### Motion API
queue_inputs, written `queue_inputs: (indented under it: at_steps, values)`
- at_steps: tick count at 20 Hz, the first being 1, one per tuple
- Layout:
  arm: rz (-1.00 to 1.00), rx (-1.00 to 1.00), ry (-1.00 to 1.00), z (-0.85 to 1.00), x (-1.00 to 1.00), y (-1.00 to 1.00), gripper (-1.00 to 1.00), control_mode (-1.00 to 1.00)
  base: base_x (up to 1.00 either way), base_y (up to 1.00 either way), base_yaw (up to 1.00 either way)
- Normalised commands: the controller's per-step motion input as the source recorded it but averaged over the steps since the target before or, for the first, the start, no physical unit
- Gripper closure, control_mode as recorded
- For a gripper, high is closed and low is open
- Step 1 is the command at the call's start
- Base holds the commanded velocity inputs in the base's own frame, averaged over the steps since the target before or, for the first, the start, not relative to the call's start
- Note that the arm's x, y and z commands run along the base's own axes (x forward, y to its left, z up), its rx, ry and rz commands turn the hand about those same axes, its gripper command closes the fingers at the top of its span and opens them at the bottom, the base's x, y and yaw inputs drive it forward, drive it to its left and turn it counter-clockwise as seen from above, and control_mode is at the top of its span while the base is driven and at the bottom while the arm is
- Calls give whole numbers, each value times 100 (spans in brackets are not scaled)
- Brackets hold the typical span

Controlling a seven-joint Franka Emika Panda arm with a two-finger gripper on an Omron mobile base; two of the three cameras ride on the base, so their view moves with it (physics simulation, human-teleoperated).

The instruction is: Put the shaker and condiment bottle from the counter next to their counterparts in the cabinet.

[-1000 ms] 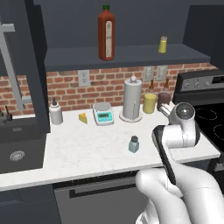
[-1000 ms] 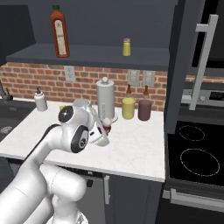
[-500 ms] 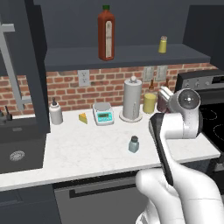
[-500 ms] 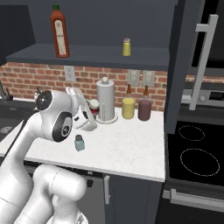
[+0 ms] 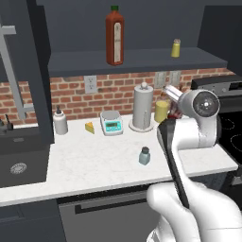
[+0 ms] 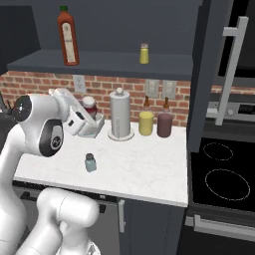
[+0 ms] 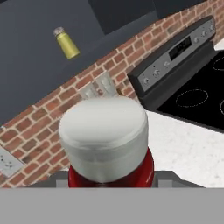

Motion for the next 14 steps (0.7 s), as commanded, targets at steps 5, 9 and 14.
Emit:
queue_inputs:
  at_steps: [5,9,14]
  values:
    - [8,-4,0,100,-29,0,100,-100,0,0,0]
    - [2,-4,10,100,-26,0,100,-100,0,0,0]
    - [0,-5,7,100,-44,0,100,-100,0,0,0]
